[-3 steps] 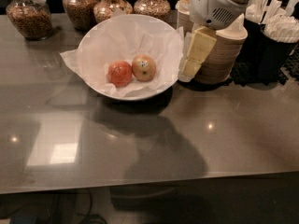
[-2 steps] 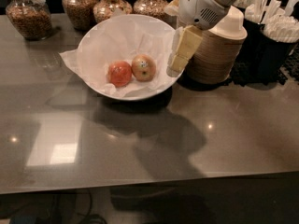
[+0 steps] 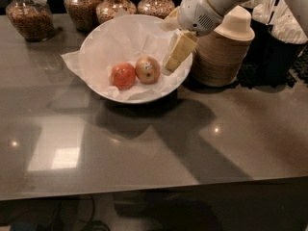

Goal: Pick apple from white bowl

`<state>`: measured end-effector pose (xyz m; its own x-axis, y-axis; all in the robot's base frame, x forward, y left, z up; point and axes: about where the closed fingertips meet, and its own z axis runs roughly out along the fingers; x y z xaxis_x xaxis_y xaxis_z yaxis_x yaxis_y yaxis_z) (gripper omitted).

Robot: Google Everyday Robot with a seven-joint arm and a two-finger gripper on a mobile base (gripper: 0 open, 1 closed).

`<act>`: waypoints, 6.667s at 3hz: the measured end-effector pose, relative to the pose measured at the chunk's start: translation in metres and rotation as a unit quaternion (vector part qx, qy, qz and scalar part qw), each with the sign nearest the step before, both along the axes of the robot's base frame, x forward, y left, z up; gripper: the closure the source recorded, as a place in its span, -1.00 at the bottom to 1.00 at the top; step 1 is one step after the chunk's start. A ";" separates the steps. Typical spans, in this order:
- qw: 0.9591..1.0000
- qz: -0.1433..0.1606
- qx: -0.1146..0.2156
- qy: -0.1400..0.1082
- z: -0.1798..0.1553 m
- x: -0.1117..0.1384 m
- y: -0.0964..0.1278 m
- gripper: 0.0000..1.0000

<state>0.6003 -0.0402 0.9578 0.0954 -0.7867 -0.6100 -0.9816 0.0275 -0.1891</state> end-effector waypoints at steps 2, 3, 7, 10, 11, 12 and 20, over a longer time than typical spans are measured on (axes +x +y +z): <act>1.000 0.011 0.006 0.010 -0.010 0.009 0.009 -0.52; 1.000 0.017 -0.009 0.013 -0.022 0.012 0.013 -0.52; 0.990 0.049 -0.122 -0.046 -0.057 0.020 0.036 -0.60; 0.990 0.040 -0.088 -0.100 -0.050 0.047 0.028 -0.68; 0.991 0.032 -0.077 -0.109 -0.050 0.053 0.024 -0.64; 0.990 0.033 -0.084 -0.105 -0.062 0.053 0.023 -0.44; 0.996 0.061 -0.066 -0.030 -0.111 0.063 0.042 0.58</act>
Offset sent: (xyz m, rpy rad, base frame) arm 0.0126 0.0097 -0.0171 -0.0011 0.0260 0.0322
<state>0.6636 0.0019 0.8472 0.2280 -0.8401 -0.4921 -0.9628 -0.1194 -0.2422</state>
